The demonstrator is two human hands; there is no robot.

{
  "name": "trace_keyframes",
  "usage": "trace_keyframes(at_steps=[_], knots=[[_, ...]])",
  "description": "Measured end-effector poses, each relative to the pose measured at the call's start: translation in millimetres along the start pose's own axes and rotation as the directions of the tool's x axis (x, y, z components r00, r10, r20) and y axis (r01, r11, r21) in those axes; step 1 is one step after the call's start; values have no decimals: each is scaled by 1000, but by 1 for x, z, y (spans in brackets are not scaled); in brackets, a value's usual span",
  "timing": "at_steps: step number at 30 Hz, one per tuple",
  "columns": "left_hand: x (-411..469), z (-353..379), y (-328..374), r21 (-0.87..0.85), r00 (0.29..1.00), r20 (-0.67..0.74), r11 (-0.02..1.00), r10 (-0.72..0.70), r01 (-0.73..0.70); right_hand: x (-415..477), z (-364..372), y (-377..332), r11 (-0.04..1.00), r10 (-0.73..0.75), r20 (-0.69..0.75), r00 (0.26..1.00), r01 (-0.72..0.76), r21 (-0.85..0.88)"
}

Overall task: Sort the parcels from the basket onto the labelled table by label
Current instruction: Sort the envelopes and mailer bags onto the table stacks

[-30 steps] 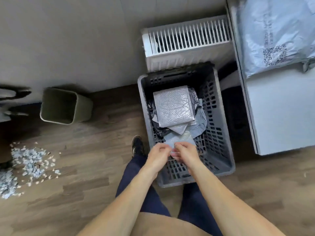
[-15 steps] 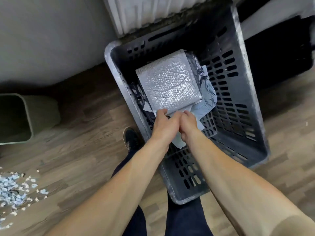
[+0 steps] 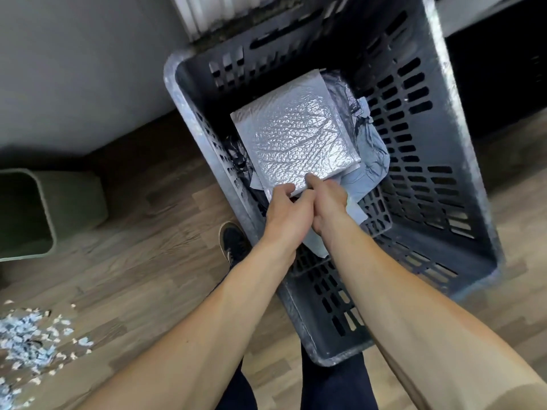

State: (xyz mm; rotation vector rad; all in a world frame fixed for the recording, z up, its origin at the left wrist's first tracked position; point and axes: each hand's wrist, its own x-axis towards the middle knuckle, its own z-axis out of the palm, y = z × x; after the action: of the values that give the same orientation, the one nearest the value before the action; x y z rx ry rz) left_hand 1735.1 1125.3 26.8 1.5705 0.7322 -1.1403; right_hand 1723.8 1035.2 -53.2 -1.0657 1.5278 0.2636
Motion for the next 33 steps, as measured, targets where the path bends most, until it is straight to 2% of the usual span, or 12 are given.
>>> trace_keyframes(at_steps=[3, 6, 9, 12, 15, 18, 21, 24, 28, 33], knots=[[-16, 4, 3, 19, 999, 12, 999, 43, -43, -21, -17, -1, 998, -38, -8, 999, 37, -57], [-36, 5, 8, 19, 998, 10, 997, 68, -68, -42, -43, -1, 966, -204, 8, 979, 202, -163], [-53, 7, 12, -93, 998, 9, 994, 59, -58, -64, -73, -1, 903, -328, 115, 938, 347, -254], [-76, 11, 23, -214, 996, 52, 975, 72, -60, -84, -102, -1, 791, -461, 228, 858, 514, -333], [-105, 17, 35, -307, 996, 15, 948, 92, -83, -106, -133, -7, 587, -599, 344, 723, 689, -424], [-139, 22, 50, -361, 995, -39, 927, 96, -104, -130, -171, -22, 318, -720, 462, 518, 838, -443], [-186, 32, 63, -304, 989, -101, 943, 108, -134, -158, -211, -40, 60, -768, 559, 313, 904, -423], [-240, 44, 69, -213, 963, -204, 952, 177, -220, -189, -242, -58, -88, -772, 611, 179, 920, -381], [-304, 50, 79, -112, 892, -308, 918, 332, -381, -219, -274, -81, -106, -738, 659, 149, 937, -331], [-358, 34, 109, -82, 772, -375, 811, 513, -579, -251, -289, -148, 56, -792, 575, 206, 962, -268]])
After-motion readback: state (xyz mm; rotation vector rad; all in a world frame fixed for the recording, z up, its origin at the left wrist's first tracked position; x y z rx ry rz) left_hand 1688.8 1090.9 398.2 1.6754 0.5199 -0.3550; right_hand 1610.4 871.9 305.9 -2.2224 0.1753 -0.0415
